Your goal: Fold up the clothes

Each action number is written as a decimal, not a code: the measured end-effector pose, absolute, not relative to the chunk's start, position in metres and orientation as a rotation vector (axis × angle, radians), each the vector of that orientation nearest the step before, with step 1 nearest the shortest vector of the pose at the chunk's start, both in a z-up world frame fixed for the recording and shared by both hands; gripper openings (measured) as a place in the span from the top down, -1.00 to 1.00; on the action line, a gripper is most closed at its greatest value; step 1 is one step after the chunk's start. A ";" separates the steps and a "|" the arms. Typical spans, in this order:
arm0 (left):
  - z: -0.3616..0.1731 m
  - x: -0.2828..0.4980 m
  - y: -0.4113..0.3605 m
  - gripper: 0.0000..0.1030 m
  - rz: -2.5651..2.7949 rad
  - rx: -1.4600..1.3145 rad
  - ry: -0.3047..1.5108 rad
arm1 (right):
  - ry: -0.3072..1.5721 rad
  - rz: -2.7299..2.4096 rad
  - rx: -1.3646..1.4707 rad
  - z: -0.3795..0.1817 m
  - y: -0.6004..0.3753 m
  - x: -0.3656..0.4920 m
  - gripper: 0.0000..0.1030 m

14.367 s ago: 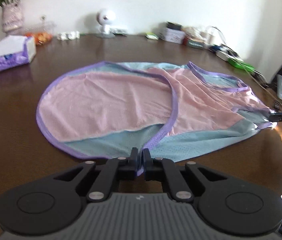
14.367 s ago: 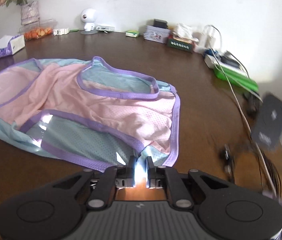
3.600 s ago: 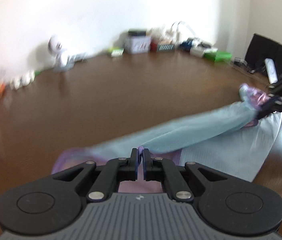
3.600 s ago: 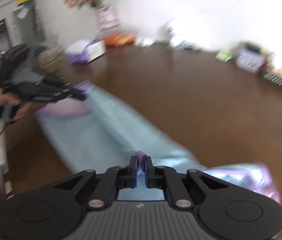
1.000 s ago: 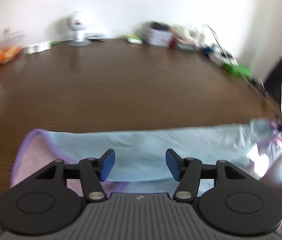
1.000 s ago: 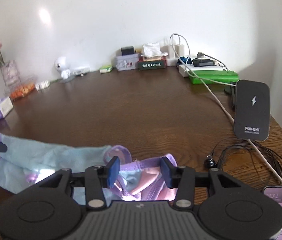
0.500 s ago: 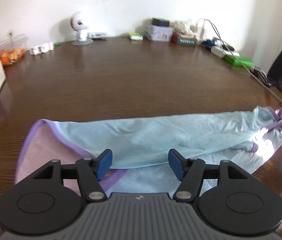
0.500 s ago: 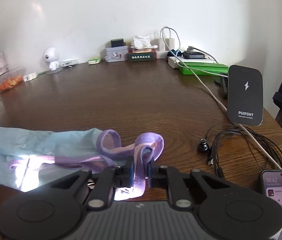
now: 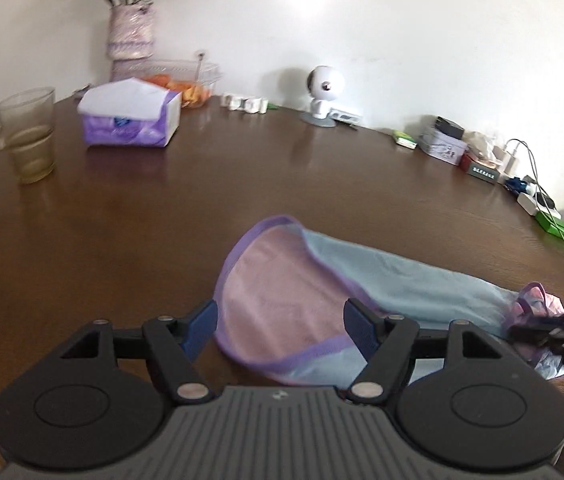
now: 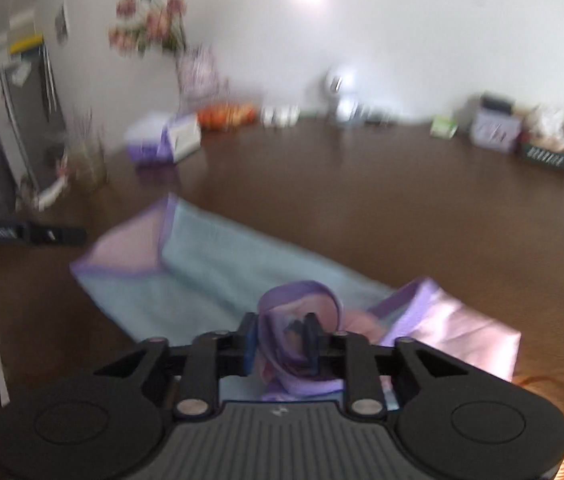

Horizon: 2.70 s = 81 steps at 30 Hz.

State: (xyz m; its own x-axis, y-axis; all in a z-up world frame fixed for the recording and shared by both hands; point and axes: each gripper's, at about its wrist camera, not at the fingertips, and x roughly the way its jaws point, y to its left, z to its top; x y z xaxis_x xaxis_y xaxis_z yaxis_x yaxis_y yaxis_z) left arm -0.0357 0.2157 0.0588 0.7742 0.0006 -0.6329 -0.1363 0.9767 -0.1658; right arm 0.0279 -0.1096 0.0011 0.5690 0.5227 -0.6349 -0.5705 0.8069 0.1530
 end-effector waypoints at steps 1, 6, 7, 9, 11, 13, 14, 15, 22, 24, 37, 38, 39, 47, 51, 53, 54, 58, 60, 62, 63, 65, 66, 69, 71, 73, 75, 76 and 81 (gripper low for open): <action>0.057 -0.039 0.217 -0.40 0.082 -0.211 0.687 | 0.698 0.657 -0.082 0.004 -0.109 0.024 0.38; 0.047 -0.049 0.223 -0.43 0.110 -0.237 0.708 | 0.554 0.702 -0.020 0.052 -0.157 -0.004 0.04; 0.044 -0.048 0.224 -0.43 0.113 -0.247 0.712 | 0.544 0.681 -0.002 0.057 -0.170 -0.003 0.04; 0.040 -0.045 0.224 -0.43 0.120 -0.258 0.718 | 0.585 0.614 0.009 0.052 -0.186 0.008 0.10; 0.037 -0.041 0.221 -0.43 0.125 -0.246 0.722 | 0.662 0.567 -0.018 0.034 -0.191 0.023 0.30; 0.035 -0.039 0.217 -0.43 0.140 -0.227 0.732 | 0.760 0.603 -0.117 0.010 -0.181 0.034 0.52; 0.035 -0.038 0.216 -0.43 0.148 -0.218 0.738 | 0.772 0.634 -0.157 0.010 -0.177 0.034 0.58; 0.036 -0.039 0.215 -0.43 0.155 -0.214 0.738 | 0.762 0.668 -0.188 0.017 -0.174 0.034 0.58; 0.033 -0.038 0.202 -0.22 0.245 -0.219 0.715 | 0.507 0.865 -0.538 0.087 -0.091 0.088 -0.05; 0.034 -0.039 0.197 -0.06 0.259 -0.215 0.719 | 0.579 1.003 -0.529 0.082 -0.035 0.127 0.07; 0.036 0.001 0.189 0.88 0.261 -0.050 0.714 | 0.806 1.074 -0.628 0.015 0.113 0.202 1.00; 0.038 0.017 0.193 0.88 0.239 -0.032 0.720 | 0.814 1.007 -0.595 0.015 0.108 0.211 1.00; 0.040 0.038 0.198 0.88 0.208 -0.017 0.731 | 0.827 0.938 -0.549 0.016 0.100 0.224 1.00; 0.051 0.240 0.168 0.90 -0.094 0.040 0.772 | 0.877 0.416 -0.209 0.043 -0.072 0.315 1.00; 0.047 0.307 0.123 0.89 -0.104 0.133 0.771 | 0.866 0.286 -0.075 0.051 -0.152 0.320 0.99; 0.044 0.316 0.123 0.77 -0.078 0.163 0.787 | 0.887 0.362 -0.015 0.049 -0.170 0.306 0.84; 0.043 0.319 0.128 0.45 -0.055 0.174 0.792 | 0.892 0.418 -0.002 0.047 -0.175 0.296 0.81; 0.052 0.296 0.160 0.02 0.030 0.071 0.809 | 0.903 0.536 -0.017 0.034 -0.163 0.263 0.36; 0.062 0.250 0.173 0.01 -0.084 -0.069 0.802 | 0.918 0.612 -0.032 0.030 -0.150 0.237 0.36; 0.065 0.195 0.173 -0.01 -0.218 -0.144 0.820 | 0.924 0.693 -0.041 0.027 -0.146 0.207 0.34; 0.064 0.168 0.166 -0.02 -0.265 -0.144 0.824 | 0.927 0.727 -0.045 0.026 -0.144 0.193 0.34; 0.062 0.115 0.150 -0.04 -0.350 -0.128 0.821 | 0.924 0.788 -0.052 0.027 -0.145 0.160 0.34; 0.060 0.089 0.142 -0.04 -0.392 -0.120 0.819 | 0.918 0.820 -0.057 0.027 -0.146 0.142 0.34; 0.053 0.039 0.122 -0.19 -0.538 -0.081 0.801 | 0.884 0.927 -0.088 0.023 -0.151 0.091 0.34; 0.046 0.021 0.110 -0.25 -0.594 -0.002 0.778 | 0.820 0.967 -0.153 0.021 -0.150 0.062 0.26; 0.038 0.018 0.099 -0.25 -0.614 0.058 0.788 | 0.779 0.951 -0.180 0.016 -0.149 0.049 0.10; 0.030 0.017 0.091 -0.14 -0.627 0.100 0.786 | 0.756 0.958 -0.192 0.011 -0.146 0.044 0.13; 0.028 0.019 0.090 -0.07 -0.629 0.108 0.773 | 0.745 0.965 -0.195 0.008 -0.144 0.042 0.16; 0.019 0.009 0.094 0.81 -0.621 0.094 0.744 | 0.770 0.900 -0.136 0.001 -0.144 0.035 0.96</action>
State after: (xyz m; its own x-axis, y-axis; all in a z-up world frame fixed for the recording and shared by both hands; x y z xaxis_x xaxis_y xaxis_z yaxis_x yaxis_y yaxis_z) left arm 0.0090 0.0939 0.0193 0.5666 -0.4952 -0.6585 0.5598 0.8178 -0.1333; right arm 0.0351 -0.1437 0.0010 0.3780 0.6551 -0.6542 -0.7479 0.6325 0.2012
